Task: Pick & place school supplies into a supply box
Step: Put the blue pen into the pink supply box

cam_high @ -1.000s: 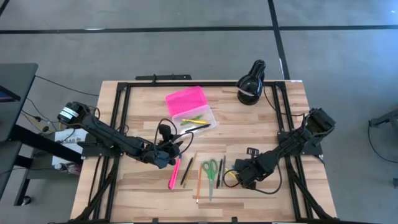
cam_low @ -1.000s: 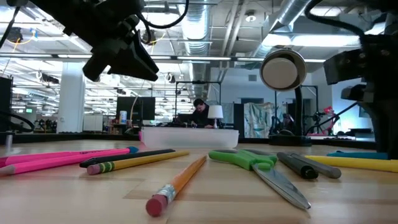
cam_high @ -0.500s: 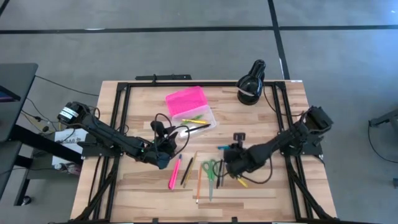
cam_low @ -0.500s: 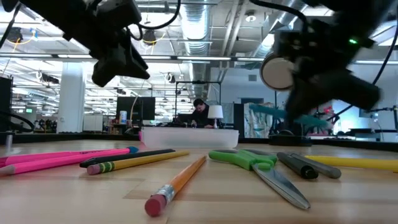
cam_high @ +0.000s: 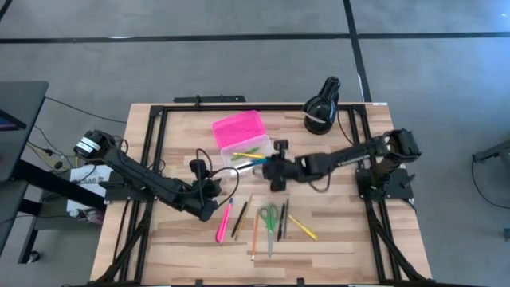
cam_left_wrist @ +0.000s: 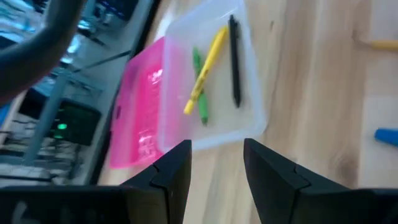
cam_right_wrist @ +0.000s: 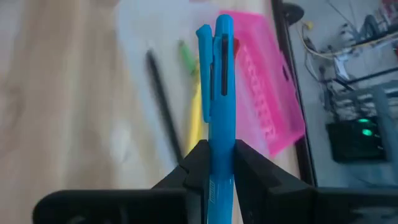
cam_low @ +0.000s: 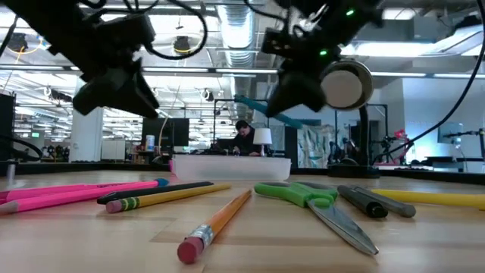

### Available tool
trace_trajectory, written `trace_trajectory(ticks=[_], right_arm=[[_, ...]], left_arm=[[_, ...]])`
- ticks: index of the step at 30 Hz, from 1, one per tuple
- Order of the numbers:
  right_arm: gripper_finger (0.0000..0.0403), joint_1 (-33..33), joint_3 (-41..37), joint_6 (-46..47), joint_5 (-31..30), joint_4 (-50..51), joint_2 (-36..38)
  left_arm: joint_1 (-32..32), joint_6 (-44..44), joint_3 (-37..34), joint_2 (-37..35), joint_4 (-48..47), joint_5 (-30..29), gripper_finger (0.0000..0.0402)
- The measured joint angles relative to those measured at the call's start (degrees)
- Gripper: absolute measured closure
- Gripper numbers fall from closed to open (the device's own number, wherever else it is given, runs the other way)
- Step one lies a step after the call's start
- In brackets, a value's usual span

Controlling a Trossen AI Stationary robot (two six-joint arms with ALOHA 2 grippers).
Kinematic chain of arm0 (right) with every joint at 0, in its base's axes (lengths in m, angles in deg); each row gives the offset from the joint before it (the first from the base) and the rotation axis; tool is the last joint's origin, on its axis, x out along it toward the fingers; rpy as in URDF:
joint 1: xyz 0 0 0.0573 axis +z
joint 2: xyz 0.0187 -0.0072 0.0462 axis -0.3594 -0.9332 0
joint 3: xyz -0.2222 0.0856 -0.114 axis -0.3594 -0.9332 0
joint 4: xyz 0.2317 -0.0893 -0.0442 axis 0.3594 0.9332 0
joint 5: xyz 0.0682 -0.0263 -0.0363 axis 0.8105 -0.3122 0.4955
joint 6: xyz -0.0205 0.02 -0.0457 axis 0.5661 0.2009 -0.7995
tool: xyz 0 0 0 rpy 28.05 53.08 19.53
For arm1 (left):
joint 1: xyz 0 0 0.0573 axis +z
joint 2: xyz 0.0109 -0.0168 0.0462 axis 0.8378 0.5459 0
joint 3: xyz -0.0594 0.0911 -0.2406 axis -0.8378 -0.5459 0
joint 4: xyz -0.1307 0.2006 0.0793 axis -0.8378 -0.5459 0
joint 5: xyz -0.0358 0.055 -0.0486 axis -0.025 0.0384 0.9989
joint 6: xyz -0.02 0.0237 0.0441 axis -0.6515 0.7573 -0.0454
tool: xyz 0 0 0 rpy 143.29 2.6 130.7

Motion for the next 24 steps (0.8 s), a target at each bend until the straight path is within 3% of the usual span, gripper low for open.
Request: trace_trajectory(ticks=[5,12,24], right_arm=[[0.0363,-6.8,0.0,-1.3,7.2,-5.3,-0.6],[0.0360,-12.3,0.2,0.4,18.7,-10.7,-3.0],[0.0356,-13.7,0.3,4.7,19.8,-10.3,-3.5]], left_arm=[[-3.4,-5.3,0.0,0.0,-5.4,-5.9,0.0260],[-6.2,-7.9,0.0,0.0,-8.3,-9.8,0.0260],[-6.3,-8.2,0.0,0.0,-8.4,-9.9,0.0260]])
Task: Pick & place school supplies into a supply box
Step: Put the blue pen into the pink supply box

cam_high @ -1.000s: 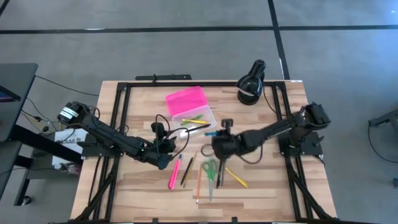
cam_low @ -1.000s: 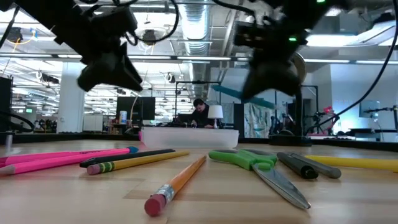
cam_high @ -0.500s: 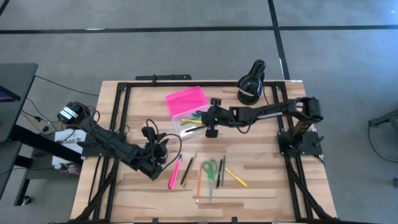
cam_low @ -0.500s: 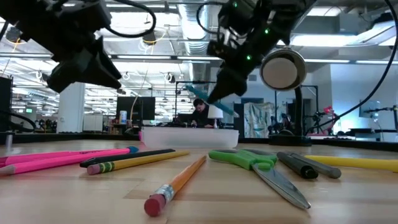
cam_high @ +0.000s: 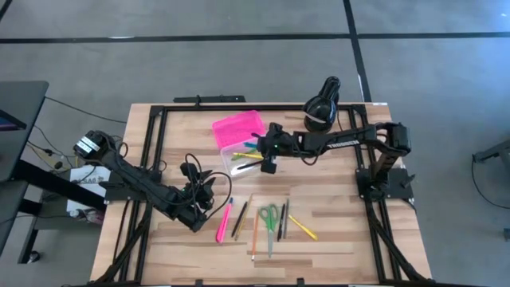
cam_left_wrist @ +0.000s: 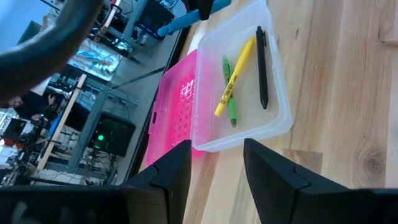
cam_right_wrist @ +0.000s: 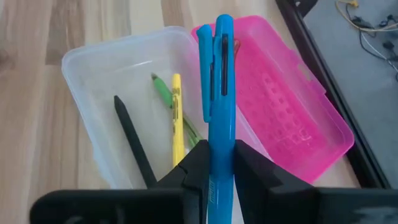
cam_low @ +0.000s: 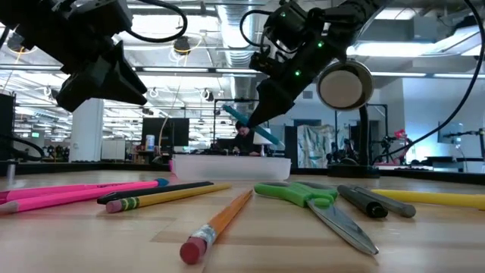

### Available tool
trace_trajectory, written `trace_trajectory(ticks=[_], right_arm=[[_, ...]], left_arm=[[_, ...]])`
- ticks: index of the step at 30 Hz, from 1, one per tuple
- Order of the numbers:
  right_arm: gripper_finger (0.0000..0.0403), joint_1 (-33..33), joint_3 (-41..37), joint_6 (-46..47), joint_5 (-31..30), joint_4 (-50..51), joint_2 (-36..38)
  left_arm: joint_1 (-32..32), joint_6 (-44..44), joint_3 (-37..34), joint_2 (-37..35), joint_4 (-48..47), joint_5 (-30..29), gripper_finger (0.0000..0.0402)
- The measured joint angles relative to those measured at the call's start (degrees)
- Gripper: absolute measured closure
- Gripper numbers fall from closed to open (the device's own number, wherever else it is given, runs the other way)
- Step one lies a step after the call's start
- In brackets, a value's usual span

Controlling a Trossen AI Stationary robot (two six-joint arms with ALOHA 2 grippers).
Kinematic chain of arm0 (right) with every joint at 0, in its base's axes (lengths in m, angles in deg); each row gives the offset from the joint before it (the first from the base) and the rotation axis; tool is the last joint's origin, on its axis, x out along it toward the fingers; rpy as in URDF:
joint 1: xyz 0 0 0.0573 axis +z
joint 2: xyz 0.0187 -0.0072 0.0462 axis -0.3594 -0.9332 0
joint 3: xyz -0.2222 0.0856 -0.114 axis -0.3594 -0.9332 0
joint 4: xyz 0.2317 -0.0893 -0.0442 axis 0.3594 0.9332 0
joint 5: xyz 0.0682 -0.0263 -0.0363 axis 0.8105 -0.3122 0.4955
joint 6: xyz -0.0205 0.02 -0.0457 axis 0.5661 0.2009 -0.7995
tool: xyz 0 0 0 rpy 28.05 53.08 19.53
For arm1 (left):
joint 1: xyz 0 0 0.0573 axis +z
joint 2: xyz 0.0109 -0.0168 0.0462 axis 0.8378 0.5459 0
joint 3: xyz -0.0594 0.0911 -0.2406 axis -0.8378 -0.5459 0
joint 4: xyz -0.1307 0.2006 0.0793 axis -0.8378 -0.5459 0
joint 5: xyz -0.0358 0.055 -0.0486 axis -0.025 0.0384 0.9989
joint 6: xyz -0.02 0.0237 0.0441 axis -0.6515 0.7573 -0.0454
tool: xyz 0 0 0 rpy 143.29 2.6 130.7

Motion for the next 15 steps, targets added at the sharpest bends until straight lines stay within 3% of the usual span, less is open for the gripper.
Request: trace_trajectory(ticks=[4,9,15], right_arm=[[0.0356,0.0,0.0,0.8,0.3,-0.7,0.0],[0.0355,-0.4,0.0,2.6,5.3,-3.0,0.0],[0.0348,-1.0,0.0,5.3,5.6,-3.2,0.0]], left_arm=[[0.0,0.0,0.0,0.0,0.1,0.0,0.0260],[0.0,0.0,0.0,0.0,0.2,0.0,0.0260],[0.0,0.0,0.0,0.0,0.2,0.1,0.0260]])
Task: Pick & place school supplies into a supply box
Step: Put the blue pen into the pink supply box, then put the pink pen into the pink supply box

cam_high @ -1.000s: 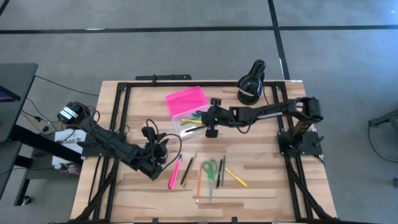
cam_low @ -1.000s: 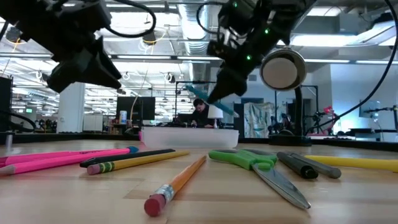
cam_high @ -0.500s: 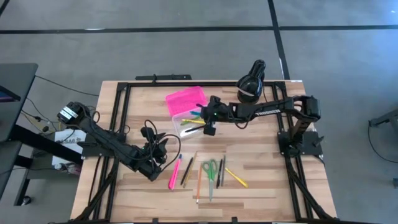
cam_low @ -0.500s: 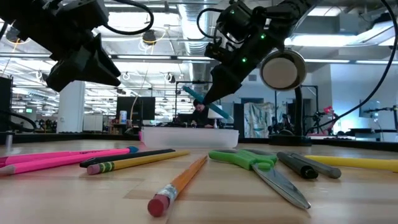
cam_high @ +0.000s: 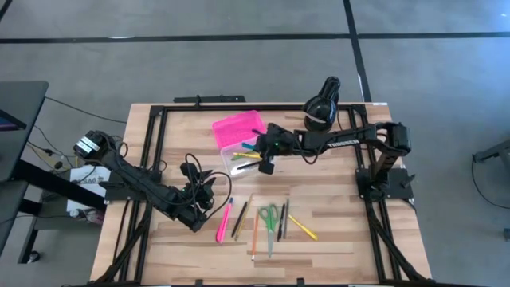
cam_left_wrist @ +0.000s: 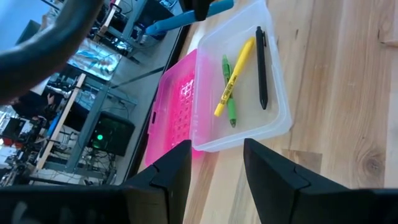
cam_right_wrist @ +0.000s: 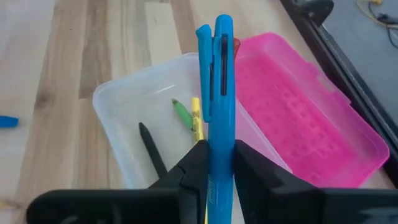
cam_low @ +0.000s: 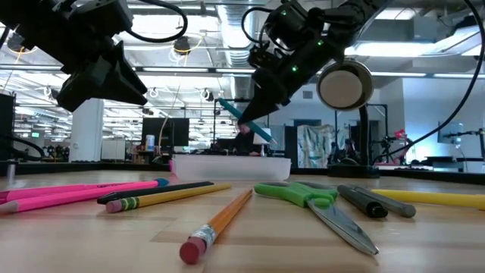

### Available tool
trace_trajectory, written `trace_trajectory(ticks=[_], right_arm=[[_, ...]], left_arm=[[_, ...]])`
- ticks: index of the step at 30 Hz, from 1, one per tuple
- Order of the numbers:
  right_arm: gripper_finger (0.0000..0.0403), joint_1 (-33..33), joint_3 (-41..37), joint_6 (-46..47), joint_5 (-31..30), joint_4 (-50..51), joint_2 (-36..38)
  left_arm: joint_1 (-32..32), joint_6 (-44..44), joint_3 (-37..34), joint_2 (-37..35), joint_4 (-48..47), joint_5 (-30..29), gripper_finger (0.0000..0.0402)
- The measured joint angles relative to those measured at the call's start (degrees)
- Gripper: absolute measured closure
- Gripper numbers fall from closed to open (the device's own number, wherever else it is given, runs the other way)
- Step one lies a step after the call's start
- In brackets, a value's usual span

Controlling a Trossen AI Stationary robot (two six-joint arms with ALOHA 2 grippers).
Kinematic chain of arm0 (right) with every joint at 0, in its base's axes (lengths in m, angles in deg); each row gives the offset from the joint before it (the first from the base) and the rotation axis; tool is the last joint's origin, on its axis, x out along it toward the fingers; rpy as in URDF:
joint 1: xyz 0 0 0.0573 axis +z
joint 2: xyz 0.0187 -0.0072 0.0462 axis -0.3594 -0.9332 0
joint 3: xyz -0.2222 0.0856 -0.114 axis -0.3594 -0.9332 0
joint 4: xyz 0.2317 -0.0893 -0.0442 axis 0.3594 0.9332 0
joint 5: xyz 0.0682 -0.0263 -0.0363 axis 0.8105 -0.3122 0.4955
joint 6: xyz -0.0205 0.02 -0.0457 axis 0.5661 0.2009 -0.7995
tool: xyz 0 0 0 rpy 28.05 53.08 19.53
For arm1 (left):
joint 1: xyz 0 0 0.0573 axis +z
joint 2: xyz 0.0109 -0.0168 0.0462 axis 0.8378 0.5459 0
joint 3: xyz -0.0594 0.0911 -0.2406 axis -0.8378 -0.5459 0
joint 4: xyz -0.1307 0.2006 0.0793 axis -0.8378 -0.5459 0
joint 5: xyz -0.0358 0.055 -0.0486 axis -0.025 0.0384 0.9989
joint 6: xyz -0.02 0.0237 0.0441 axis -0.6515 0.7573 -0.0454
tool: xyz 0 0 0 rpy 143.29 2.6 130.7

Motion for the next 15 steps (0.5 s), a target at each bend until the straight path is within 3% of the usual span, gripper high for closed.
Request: trace_trajectory(ticks=[15], right_arm=[[0.0254,-0.4,0.0,0.7,-0.1,0.3,0.1]], left_arm=[[0.0,-2.1,0.0,0.0,0.5,2.1,0.0260]])
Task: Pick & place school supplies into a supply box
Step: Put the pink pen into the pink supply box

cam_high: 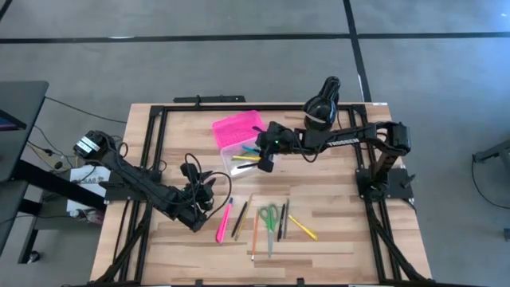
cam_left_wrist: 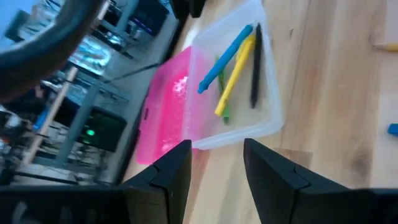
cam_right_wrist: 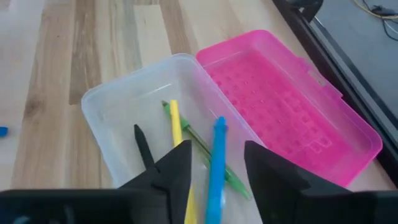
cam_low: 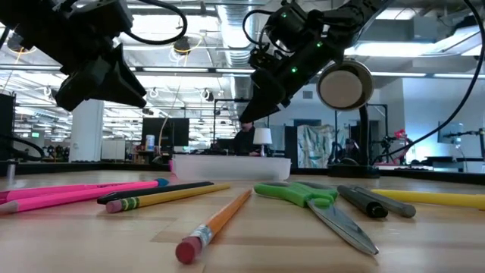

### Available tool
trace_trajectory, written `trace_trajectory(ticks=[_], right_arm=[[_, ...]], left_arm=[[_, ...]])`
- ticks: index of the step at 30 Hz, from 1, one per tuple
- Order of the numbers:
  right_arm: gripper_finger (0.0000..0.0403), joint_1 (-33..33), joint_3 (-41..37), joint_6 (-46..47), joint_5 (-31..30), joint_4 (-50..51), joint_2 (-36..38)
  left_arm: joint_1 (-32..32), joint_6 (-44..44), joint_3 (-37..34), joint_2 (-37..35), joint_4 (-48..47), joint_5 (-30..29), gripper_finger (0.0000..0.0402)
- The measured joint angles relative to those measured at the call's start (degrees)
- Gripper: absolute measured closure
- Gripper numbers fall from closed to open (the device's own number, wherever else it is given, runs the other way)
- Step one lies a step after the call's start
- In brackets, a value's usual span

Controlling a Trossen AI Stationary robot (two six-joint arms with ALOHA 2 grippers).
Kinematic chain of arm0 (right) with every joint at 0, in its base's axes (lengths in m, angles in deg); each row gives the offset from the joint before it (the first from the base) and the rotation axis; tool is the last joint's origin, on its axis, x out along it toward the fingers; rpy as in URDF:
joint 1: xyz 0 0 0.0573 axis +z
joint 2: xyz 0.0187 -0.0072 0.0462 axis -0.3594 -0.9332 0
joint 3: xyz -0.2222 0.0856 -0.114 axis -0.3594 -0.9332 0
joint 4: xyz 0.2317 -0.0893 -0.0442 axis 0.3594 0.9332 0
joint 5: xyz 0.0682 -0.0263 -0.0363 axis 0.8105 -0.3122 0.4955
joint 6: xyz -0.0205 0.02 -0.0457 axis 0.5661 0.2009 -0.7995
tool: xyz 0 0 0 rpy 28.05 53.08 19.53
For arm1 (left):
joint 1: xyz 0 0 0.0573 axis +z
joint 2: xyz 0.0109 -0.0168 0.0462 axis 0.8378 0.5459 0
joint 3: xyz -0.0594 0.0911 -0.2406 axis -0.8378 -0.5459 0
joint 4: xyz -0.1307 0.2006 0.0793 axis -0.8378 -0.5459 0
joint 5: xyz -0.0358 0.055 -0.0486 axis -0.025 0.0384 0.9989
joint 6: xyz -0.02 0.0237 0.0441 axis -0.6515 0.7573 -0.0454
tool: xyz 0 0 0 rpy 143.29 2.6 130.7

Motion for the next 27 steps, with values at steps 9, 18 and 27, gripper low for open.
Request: trace_trajectory(ticks=[9,18,27], right_arm=[[0.0241,4.3,0.1,-5.0,-1.2,9.9,2.4],[0.0257,7.2,-0.8,-5.0,-1.7,15.0,2.4],[0.0274,11.3,-1.6,-3.6,-2.5,17.7,2.4]], left_arm=[[0.0,1.7,0.0,0.0,9.8,13.5,0.0260],[1.1,0.9,0.0,0.0,21.7,34.1,0.0260],[0.5,-6.5,0.0,3.9,26.5,42.6,0.0260]])
